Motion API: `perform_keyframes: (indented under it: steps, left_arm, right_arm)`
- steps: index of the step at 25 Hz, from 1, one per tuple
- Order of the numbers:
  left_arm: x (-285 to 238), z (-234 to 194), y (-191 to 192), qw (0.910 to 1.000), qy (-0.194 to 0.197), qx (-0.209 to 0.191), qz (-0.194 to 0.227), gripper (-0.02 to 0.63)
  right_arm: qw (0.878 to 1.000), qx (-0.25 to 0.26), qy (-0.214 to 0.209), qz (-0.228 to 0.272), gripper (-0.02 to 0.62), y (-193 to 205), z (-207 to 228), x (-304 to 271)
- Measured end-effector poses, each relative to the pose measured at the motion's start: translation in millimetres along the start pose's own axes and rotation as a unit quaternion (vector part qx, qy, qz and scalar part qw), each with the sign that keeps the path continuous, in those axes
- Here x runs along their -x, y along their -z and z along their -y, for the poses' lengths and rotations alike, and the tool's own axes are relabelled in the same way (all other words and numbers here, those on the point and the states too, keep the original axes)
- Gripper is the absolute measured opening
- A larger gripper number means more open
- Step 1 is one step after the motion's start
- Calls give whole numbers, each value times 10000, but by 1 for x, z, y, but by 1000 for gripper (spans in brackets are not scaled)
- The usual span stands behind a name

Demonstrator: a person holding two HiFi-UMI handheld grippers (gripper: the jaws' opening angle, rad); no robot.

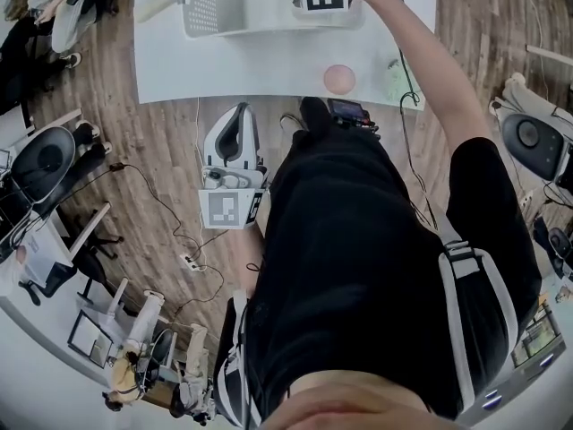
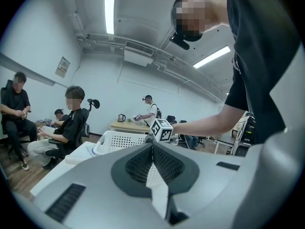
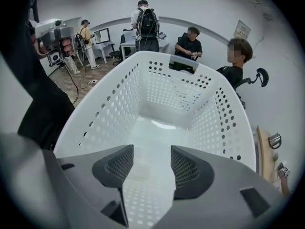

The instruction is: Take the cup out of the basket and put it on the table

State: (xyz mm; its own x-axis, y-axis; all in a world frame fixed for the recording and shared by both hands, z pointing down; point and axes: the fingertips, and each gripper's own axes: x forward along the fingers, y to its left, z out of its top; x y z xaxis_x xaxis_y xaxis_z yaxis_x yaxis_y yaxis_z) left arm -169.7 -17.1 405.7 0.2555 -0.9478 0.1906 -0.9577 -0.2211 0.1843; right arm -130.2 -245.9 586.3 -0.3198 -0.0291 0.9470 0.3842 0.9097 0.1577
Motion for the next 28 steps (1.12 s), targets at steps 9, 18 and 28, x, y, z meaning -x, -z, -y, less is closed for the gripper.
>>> perform_keyframes:
  steps: [9,18,28]
  left_arm:
    - [5,1,0,10000,-64,7,4,21]
    - [8,-5,4,9998,-170,67,-81,21]
    - [7,-3,7,9997,-198,29,-165,21]
  right_arm:
    - [9945,28,-911,-519,244,-5,-18,-16]
    - [9798,-46,-1698,-1052,250,20,-49,-73]
    - [9778,-203,-1537,-1410,250,40,-51,-108]
